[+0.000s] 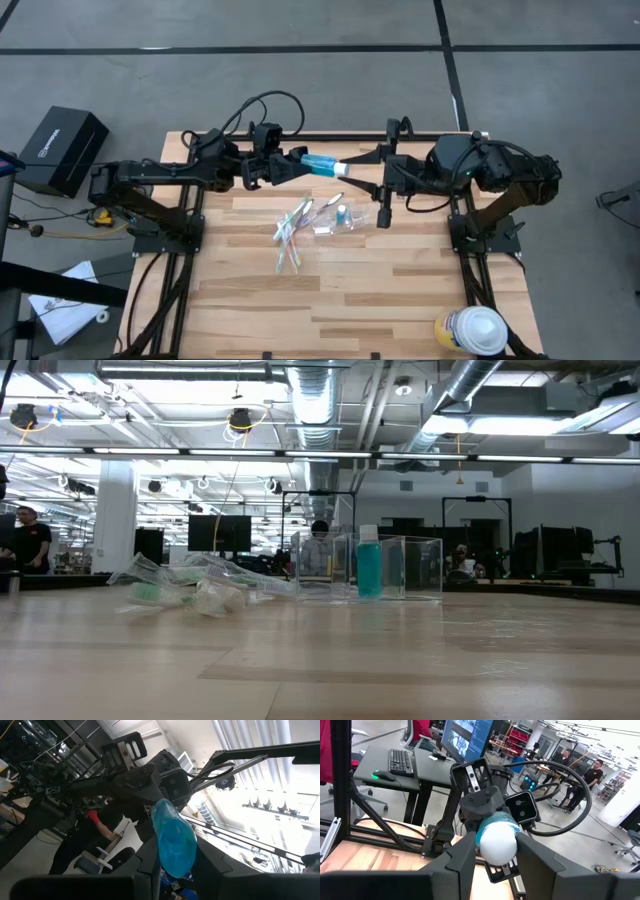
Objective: Pick & Place toothbrushing station
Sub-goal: Put the blue mouthwash bottle into the transparent organizer
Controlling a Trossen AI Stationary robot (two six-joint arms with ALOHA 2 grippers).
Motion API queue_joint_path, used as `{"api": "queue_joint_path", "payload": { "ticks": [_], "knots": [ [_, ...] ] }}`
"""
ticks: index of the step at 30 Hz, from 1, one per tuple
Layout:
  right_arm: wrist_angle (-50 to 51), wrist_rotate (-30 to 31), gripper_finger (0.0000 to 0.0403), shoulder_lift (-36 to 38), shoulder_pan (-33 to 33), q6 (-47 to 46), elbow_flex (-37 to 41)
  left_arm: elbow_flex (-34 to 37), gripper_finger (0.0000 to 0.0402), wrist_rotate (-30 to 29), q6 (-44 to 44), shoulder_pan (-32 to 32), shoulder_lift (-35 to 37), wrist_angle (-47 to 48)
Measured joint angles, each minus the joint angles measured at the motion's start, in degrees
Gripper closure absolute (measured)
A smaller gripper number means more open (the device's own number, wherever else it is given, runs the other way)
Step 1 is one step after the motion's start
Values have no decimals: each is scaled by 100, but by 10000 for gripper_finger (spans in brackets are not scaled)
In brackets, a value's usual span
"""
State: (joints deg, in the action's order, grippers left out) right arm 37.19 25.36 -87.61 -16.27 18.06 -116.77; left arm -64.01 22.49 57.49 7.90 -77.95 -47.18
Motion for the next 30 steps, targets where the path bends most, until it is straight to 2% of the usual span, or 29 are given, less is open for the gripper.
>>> {"api": "queue_joint_path", "payload": {
  "ticks": [7, 13, 19, 26, 30],
  "knots": [
    [-7, -146, 319, 11, 70, 15, -2, 0, 332, -6, 1, 0, 2, -13],
    [-10, -254, 312, 11, 72, 42, -4, 0, 332, 0, -2, -4, 2, -13],
    [-20, -302, 323, 11, 146, 57, -4, 0, 331, 40, -47, 2, 2, -17],
    [17, -370, 323, -24, 204, 37, -50, 2, 218, 29, -228, 2, 2, -15],
    [-19, -343, 323, -2, 216, 37, -77, 2, 202, 32, -483, 24, 2, -13]
  ]
}}
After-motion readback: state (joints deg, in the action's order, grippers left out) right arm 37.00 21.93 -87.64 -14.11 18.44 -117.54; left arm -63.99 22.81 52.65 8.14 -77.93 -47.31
